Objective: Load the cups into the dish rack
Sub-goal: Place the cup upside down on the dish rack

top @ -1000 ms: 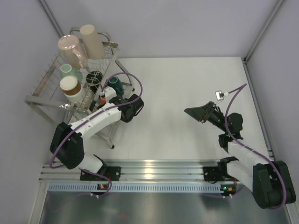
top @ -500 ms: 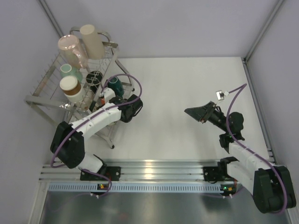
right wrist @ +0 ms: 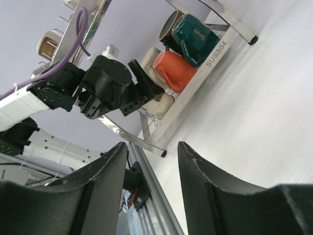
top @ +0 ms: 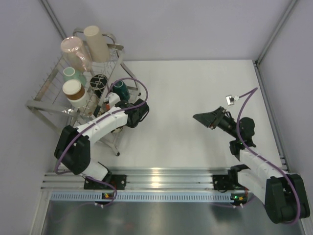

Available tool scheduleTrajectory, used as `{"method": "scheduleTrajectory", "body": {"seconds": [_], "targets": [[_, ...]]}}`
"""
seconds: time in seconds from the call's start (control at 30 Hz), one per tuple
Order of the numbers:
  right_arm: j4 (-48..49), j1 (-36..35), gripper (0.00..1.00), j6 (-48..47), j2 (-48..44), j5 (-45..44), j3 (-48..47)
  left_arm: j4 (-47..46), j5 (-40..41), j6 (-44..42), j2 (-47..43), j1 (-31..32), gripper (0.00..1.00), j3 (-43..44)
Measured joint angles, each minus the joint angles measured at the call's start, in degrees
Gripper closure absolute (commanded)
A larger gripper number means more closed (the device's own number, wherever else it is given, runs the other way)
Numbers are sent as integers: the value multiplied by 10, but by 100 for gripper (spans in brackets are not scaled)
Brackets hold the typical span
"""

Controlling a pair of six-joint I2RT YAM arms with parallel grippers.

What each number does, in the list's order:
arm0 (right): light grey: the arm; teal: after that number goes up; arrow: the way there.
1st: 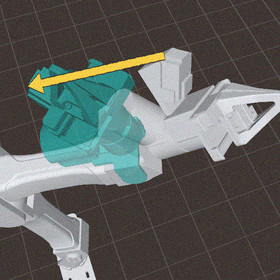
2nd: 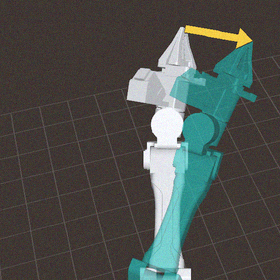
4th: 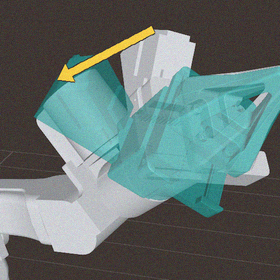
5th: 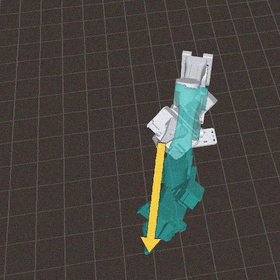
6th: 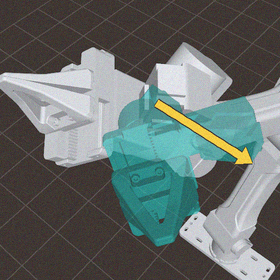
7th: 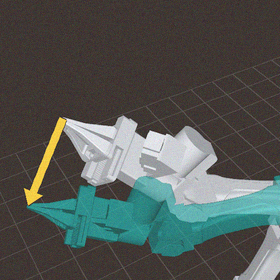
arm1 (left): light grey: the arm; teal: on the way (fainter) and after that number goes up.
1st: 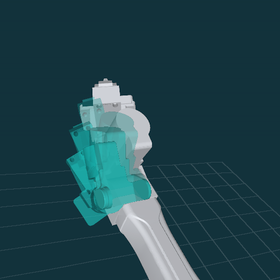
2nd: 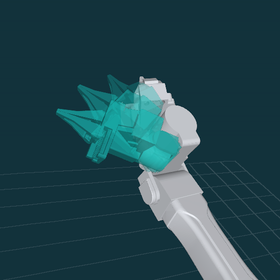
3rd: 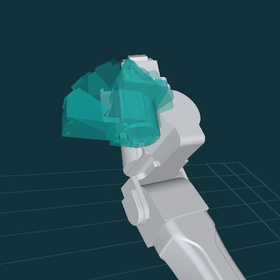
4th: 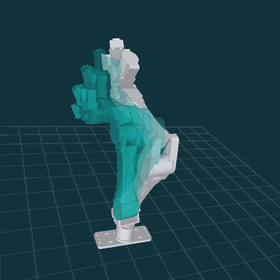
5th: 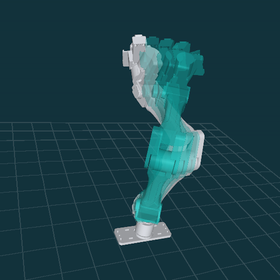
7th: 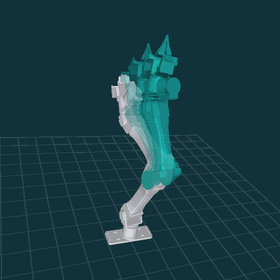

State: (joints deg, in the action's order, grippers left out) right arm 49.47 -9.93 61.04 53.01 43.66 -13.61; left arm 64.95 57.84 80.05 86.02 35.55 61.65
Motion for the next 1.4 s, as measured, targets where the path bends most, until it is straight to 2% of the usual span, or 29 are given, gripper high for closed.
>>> {"method": "scheduleTrajectory", "body": {"seconds": [0.13,0.17,0.23,0.3,0.4,0.43,0.5,0.93,1.1,1.4], "targets": [[-1,0,53,0,0,0,0,0,-1,0,0,0,39,0],[-2,0,53,0,0,0,0,0,-1,-1,0,0,33,0],[-4,0,53,0,0,0,0,0,-1,-1,0,0,33,0],[-5,1,53,0,0,0,0,0,-1,-2,0,0,26,0],[-10,4,53,-1,0,1,0,0,-1,-4,0,-2,23,0],[-12,4,53,-2,0,1,0,0,-1,-5,0,-2,20,0],[-16,4,53,-4,0,2,0,0,0,-7,0,-2,2,0],[-41,9,53,-10,-13,6,-15,3,-2,-37,-7,-5,3,5],[-59,10,53,-17,-17,6,-18,13,-10,-92,6,-1,4,52],[-92,11,53,-35,-34,6,-20,14,5,-133,43,2,2,107]]}}
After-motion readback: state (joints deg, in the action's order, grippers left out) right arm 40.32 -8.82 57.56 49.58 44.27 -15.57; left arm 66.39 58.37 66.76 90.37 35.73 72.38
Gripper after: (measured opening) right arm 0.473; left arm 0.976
